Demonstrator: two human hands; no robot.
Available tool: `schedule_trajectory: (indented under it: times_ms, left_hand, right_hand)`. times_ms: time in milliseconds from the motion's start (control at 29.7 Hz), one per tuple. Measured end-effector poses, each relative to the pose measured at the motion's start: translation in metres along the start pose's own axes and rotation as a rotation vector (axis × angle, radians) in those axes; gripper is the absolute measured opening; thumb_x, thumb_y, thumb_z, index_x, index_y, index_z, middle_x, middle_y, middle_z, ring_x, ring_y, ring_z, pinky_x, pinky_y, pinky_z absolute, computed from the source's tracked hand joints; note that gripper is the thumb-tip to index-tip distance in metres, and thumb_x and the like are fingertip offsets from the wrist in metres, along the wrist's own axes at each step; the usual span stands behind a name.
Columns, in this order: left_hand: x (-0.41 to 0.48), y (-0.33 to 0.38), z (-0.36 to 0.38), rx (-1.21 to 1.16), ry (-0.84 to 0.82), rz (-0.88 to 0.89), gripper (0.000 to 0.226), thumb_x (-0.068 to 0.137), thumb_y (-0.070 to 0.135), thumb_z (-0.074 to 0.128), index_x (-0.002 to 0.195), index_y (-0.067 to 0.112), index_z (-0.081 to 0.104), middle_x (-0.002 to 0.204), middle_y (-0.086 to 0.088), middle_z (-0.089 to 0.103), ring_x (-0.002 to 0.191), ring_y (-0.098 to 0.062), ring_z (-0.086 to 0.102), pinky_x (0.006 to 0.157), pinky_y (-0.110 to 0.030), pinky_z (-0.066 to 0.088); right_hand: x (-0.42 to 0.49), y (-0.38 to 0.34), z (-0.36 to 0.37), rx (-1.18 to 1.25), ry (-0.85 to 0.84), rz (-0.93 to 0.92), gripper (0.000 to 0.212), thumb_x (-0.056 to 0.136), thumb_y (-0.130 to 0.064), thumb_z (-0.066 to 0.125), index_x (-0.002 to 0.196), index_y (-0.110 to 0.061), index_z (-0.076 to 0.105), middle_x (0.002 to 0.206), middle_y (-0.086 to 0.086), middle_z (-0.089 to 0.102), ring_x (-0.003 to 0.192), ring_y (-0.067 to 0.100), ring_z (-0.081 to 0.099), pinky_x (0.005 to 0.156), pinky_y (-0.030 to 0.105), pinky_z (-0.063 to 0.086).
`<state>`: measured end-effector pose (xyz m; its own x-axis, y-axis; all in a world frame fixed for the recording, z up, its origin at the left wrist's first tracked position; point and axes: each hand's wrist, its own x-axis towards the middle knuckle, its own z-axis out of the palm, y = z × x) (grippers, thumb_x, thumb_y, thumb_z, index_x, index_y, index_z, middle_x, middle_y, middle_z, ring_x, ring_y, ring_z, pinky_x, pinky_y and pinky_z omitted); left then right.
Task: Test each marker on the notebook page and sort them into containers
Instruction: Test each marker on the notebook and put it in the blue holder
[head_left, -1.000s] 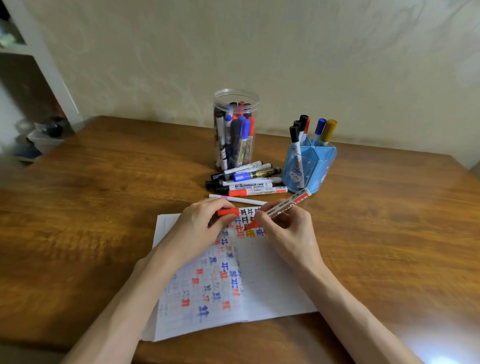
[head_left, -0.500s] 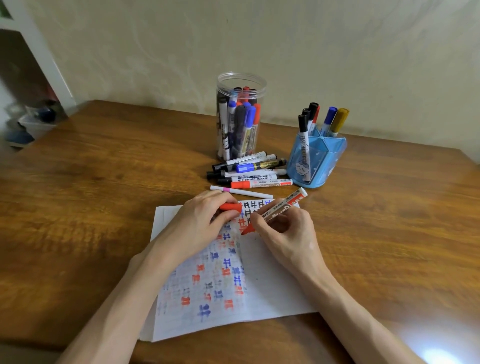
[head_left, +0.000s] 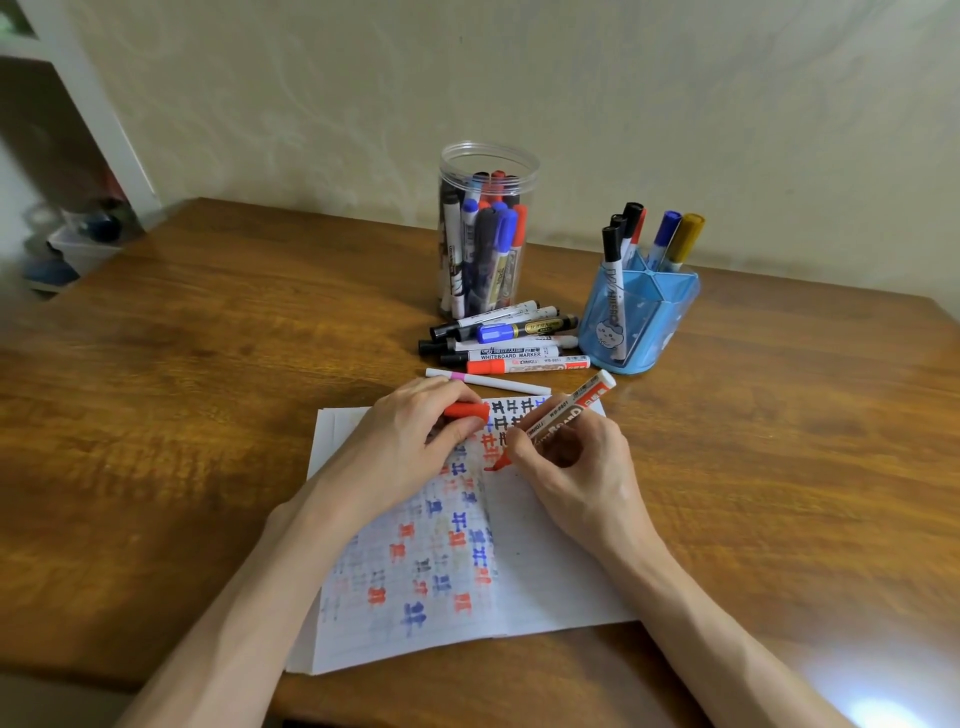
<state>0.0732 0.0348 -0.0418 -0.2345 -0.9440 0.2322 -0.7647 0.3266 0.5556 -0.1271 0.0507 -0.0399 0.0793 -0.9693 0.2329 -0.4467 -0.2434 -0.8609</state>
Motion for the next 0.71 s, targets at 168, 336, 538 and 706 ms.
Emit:
schedule_trajectory:
  times_ms: [168, 336, 538, 706]
  left_hand:
    - [0.0002, 0.0002, 0.0002, 0.001, -0.003, -0.007, 0.022, 0.100, 0.033, 0.061, 0.121, 0.028, 0.064, 0.118, 0.017, 0.062, 0.107, 0.005, 0.051, 0.083, -0.011, 0.042]
    - [0.0000, 0.0010, 0.0001, -0.001, 0.004, -0.007, 0.022, 0.100, 0.033, 0.062, 0.121, 0.028, 0.064, 0.119, 0.016, 0.063, 0.108, 0.005, 0.051, 0.083, -0.011, 0.043]
    - [-0.0008, 0.0014, -0.0003, -0.006, 0.002, -0.017, 0.021, 0.100, 0.033, 0.061, 0.121, 0.028, 0.064, 0.118, 0.016, 0.062, 0.108, 0.004, 0.052, 0.083, -0.010, 0.043]
    - [0.0001, 0.0000, 0.0007, 0.003, -0.005, -0.020, 0.022, 0.100, 0.035, 0.061, 0.121, 0.029, 0.063, 0.118, 0.017, 0.062, 0.108, 0.005, 0.052, 0.081, -0.010, 0.042]
  right_hand:
    - [0.0019, 0.0024, -0.0008, 0.052, -0.006, -0.003, 0.017, 0.093, -0.018, 0.076, 0.077, -0.016, 0.072, 0.075, -0.003, 0.076, 0.065, 0.018, 0.071, 0.062, 0.041, 0.059]
    - [0.0008, 0.0009, 0.0004, 0.031, -0.031, -0.022, 0.016, 0.093, -0.021, 0.078, 0.079, -0.016, 0.075, 0.075, -0.008, 0.076, 0.066, 0.014, 0.072, 0.062, 0.039, 0.059]
    - [-0.0007, 0.0009, 0.0019, -0.008, -0.034, -0.029, 0.016, 0.090, -0.020, 0.078, 0.076, -0.019, 0.072, 0.070, -0.002, 0.073, 0.059, 0.009, 0.064, 0.053, 0.028, 0.053]
    - [-0.0005, 0.0031, -0.0013, 0.011, 0.009, -0.024, 0.017, 0.090, -0.015, 0.076, 0.075, -0.012, 0.069, 0.070, 0.004, 0.071, 0.059, 0.018, 0.062, 0.053, 0.032, 0.051]
